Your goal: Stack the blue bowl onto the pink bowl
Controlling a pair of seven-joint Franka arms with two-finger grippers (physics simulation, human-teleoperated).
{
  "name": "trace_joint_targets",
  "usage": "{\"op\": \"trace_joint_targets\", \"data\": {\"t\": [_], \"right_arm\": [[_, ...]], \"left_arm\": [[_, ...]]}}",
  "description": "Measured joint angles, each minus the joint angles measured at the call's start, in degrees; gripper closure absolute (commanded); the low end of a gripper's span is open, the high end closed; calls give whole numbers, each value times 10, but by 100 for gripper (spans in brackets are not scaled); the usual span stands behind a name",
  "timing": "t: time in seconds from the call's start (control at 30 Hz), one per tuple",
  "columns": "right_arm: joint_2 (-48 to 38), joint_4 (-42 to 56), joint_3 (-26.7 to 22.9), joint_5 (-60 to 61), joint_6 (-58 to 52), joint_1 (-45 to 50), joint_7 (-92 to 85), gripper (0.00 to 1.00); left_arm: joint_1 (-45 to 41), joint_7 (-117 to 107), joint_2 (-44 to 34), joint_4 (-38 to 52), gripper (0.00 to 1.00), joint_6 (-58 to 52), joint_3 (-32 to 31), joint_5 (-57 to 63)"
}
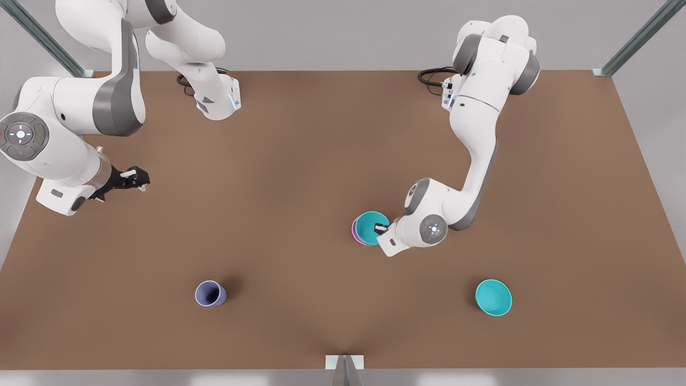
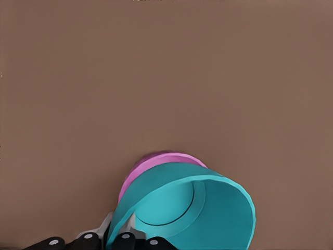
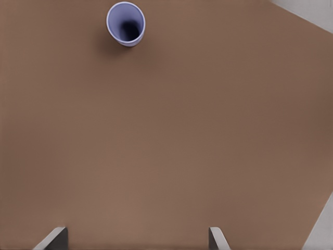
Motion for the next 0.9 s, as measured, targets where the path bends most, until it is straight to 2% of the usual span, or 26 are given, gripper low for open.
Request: {"op": "trace_joint_targets", "data": {"t": [0.37, 0.83, 0.87, 0.9], "right_arm": [[0, 0, 0, 0, 0, -1, -21, 0], [2, 0, 0, 0, 0, -1, -34, 0], [2, 0, 0, 0, 0, -1, -35, 0], [2, 0, 0, 0, 0, -1, -36, 0]], "left_arm": [[-12, -211, 1, -7, 79, -13, -1, -1], [-12, -345, 13, -17, 76, -17, -8, -3], [-12, -351, 12, -18, 21, -18, -8, -3], [-11, -356, 10, -18, 0, -17, -8, -4]]}}
